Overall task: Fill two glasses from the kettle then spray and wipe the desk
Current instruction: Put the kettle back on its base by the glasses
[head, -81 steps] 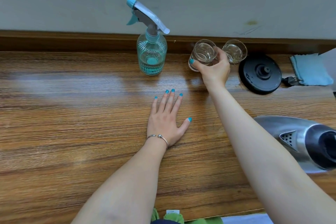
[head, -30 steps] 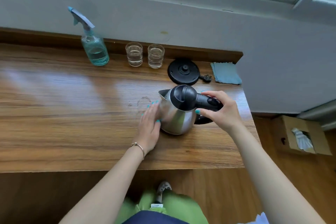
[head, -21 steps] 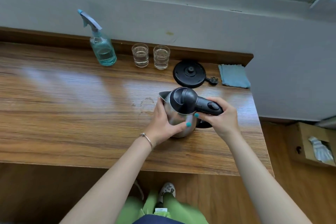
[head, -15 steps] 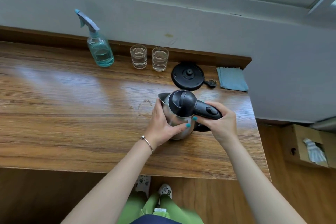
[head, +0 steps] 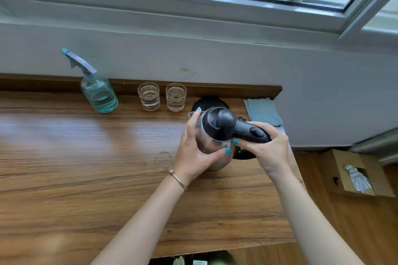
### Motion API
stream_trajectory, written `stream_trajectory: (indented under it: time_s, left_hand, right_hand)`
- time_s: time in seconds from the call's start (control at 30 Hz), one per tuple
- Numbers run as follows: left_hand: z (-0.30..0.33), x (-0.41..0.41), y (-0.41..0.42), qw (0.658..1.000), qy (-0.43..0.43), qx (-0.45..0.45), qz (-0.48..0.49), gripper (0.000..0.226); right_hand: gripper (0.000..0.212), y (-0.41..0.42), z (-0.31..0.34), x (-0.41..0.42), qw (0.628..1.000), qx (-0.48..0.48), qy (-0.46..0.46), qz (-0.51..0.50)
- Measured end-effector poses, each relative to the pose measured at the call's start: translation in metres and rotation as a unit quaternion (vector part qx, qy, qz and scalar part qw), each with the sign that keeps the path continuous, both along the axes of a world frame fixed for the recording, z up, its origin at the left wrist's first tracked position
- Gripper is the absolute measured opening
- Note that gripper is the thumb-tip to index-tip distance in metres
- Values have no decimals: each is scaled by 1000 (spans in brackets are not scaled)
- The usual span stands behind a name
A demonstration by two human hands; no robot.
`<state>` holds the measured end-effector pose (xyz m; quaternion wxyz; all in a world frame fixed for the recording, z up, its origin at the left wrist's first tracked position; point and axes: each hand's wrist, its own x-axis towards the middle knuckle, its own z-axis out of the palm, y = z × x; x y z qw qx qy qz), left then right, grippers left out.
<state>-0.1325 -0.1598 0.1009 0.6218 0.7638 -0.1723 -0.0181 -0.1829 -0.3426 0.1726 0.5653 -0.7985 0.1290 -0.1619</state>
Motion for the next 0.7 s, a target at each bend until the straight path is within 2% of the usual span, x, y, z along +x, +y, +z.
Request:
stream_trajectory:
  time_s: [0.13, 0.4, 0.7]
  left_hand:
    - [8, 30, -15, 1000, -15, 4, 6, 101]
    - [21, 95, -48, 998, -45, -18, 37, 97]
    - [16, 140, -66, 999, -36, 7, 32, 96]
  right_hand:
    - [45, -15, 9, 31, 1000, 11, 1, 20]
    - [46, -53, 20, 107, 998, 46, -3, 39]
    - [46, -80, 10, 158, 998, 55, 14, 40]
